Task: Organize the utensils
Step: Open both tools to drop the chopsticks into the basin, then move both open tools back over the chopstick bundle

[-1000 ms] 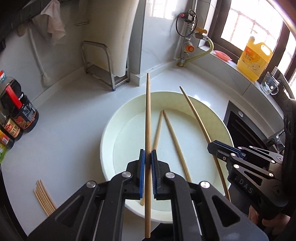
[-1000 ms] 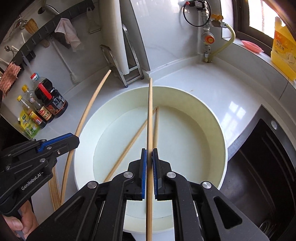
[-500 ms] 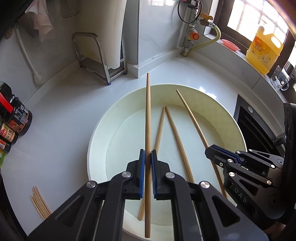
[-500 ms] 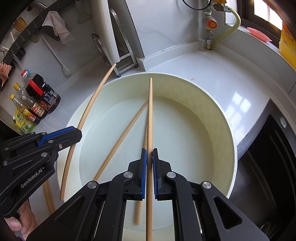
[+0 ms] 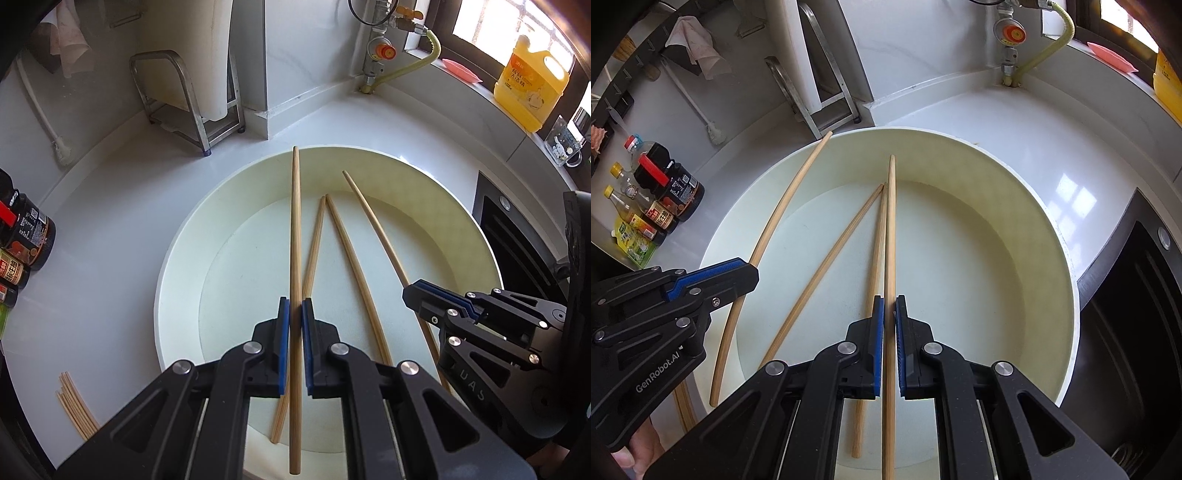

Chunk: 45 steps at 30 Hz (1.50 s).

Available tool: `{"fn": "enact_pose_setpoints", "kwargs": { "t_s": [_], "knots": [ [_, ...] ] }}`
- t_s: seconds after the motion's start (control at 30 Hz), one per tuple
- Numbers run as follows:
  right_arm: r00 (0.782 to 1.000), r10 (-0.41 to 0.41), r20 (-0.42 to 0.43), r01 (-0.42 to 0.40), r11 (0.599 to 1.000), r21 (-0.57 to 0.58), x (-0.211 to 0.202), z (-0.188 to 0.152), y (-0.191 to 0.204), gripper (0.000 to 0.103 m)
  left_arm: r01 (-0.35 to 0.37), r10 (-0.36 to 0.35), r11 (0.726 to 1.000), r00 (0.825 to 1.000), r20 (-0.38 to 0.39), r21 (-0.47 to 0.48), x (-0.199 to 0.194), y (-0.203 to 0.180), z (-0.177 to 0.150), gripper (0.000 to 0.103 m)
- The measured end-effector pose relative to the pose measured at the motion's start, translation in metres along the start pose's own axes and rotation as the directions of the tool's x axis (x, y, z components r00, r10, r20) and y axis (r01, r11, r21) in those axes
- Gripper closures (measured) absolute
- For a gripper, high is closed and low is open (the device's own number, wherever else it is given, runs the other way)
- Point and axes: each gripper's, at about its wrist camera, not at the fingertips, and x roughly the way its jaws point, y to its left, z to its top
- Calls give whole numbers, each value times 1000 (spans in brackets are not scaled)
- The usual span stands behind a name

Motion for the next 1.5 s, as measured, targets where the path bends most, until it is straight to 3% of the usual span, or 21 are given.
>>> {"fn": "enact_pose_setpoints", "kwargs": {
  "t_s": [0.07,0.2,1.0,1.23,1.5],
  "knots": [
    [1000,-3,-4,3,1000,2,0,0,0,97,-6,6,1000,1000,0,-1,0,0,-1,95],
    [1000,-8,2,8,1000,13,-1,0,-2,96,-18,18,1000,1000,12,3,-4,0,-2,86],
    [999,3,40,-1,999,-40,-21,-6,15,96,-54,55,998,998,30,-41,-27,17,-24,83],
    [999,12,42,-9,997,-72,-27,-13,35,92,-85,88,994,995,44,-65,-42,31,-44,72],
    [999,40,36,-35,990,-138,-30,-23,73,90,-142,148,980,988,38,-137,-62,63,-72,69]
  ]
}}
